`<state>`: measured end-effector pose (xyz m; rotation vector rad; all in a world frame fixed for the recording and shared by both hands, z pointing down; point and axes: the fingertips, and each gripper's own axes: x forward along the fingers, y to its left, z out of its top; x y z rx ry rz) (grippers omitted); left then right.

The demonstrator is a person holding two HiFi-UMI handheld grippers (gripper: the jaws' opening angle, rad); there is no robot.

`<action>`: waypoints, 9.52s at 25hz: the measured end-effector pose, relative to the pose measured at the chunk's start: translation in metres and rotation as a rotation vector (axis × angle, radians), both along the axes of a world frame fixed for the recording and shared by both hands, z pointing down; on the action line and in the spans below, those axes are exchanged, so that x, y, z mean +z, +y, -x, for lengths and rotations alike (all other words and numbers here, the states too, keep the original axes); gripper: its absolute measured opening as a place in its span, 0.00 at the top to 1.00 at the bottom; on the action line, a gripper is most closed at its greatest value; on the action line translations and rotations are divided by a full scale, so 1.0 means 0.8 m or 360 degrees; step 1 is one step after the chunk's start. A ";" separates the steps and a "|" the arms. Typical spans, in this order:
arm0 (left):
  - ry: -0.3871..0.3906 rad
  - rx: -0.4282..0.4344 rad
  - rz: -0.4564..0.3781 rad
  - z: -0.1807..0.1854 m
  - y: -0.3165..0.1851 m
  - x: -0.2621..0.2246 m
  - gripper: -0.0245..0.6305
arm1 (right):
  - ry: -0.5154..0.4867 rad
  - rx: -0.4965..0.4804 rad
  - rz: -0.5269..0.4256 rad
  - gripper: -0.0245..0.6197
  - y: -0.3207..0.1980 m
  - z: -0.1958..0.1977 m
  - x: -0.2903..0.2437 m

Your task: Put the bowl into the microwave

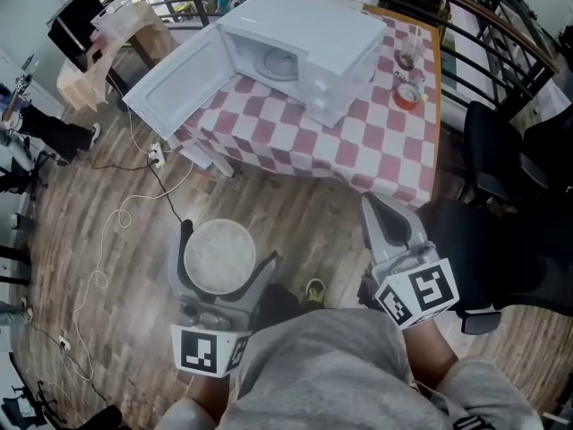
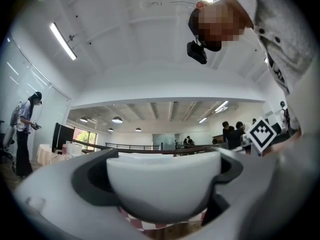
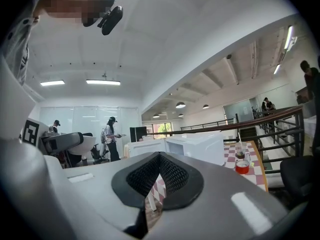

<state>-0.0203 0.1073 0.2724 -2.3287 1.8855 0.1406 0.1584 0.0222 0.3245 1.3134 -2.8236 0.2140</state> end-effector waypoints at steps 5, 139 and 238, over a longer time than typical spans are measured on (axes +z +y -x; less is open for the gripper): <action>-0.0034 0.0015 -0.0007 -0.006 -0.002 -0.003 0.14 | -0.0027 0.0007 0.0000 0.97 -0.002 -0.002 0.000; -0.0628 0.0841 0.0774 0.075 -0.758 0.329 0.14 | -0.0103 0.1058 -0.0118 0.97 -0.424 0.140 -0.077; -0.0017 0.0344 0.0381 0.252 -0.172 0.079 0.95 | 0.0275 0.0422 0.0056 0.97 -0.102 0.212 -0.017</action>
